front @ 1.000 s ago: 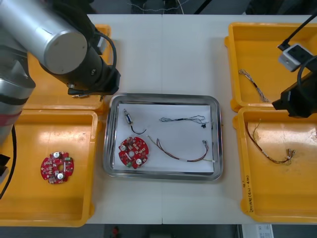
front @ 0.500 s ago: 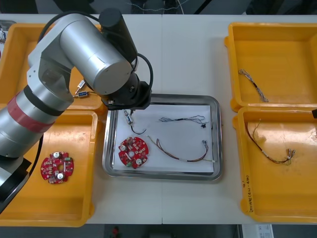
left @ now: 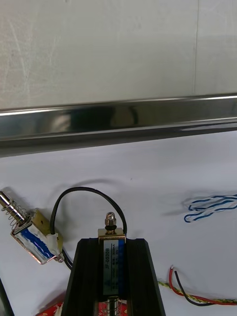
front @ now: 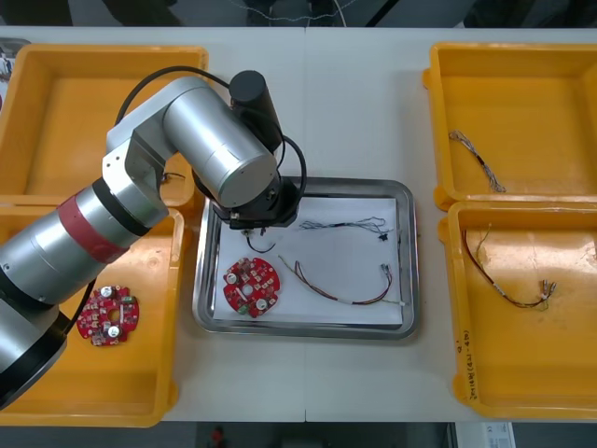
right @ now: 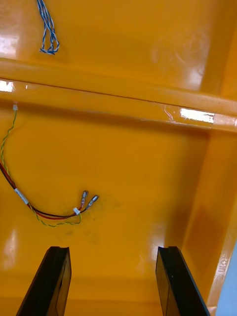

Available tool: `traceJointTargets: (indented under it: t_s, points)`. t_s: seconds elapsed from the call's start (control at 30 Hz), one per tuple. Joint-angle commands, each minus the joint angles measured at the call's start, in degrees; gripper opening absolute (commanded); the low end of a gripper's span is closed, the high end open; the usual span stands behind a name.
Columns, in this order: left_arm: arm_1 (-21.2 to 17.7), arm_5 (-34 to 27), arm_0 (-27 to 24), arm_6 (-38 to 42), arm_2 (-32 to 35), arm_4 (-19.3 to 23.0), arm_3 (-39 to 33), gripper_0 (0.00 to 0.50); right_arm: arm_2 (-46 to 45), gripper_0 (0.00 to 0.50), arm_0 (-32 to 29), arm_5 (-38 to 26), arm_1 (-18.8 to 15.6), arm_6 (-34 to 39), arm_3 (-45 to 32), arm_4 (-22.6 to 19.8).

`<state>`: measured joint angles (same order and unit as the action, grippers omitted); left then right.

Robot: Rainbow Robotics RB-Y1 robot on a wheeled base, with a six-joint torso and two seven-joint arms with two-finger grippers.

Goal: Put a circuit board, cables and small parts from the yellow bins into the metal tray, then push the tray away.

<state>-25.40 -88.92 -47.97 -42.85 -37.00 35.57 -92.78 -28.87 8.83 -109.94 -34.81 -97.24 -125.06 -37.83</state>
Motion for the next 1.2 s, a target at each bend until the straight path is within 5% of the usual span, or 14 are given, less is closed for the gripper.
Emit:
traceJointTargets:
  t_s: [0.03, 0.17, 0.2, 0.23, 0.33, 0.7, 1.2]
  points:
    - [1.7, 0.7, -2.5, 2.4, -1.2, -0.6, 0.1, 0.0, -3.5, 0.5, -1.6, -0.1, 1.4, 3.3, -2.7, -1.3]
    - [1.7, 0.6, -2.5, 2.5, -1.3, -0.9, 0.1, 0.008, -3.9, 0.5, -2.2, -0.1, 2.7, 4.3, -3.4, -1.5]
    - [1.7, 0.7, -2.5, 2.4, -1.3, -0.9, 0.1, 0.079, -3.9, 0.5, -2.7, -0.1, 2.9, 5.6, -3.5, -1.7]
    - [1.7, 0.7, -2.5, 2.5, -1.3, -1.0, 0.1, 0.226, -3.6, 0.5, -3.0, -0.1, 3.2, 6.8, -3.8, -2.1]
    - [1.7, 0.7, -2.5, 2.6, -1.3, -1.0, 0.1, 0.5, -2.3, 0.5, -4.3, -0.1, 3.3, 9.6, -5.2, -2.5]
    - [1.7, -0.6, -2.5, 3.7, -0.8, -1.8, -1.6, 0.5, -0.8, 0.5, -5.8, -0.1, 3.2, 11.3, -7.0, -3.0]
    - [1.1, -17.5, -2.4, 3.6, 11.8, 0.9, -15.2, 0.5, -0.7, 0.5, -6.5, -0.1, 2.7, 11.4, -7.0, -3.6]
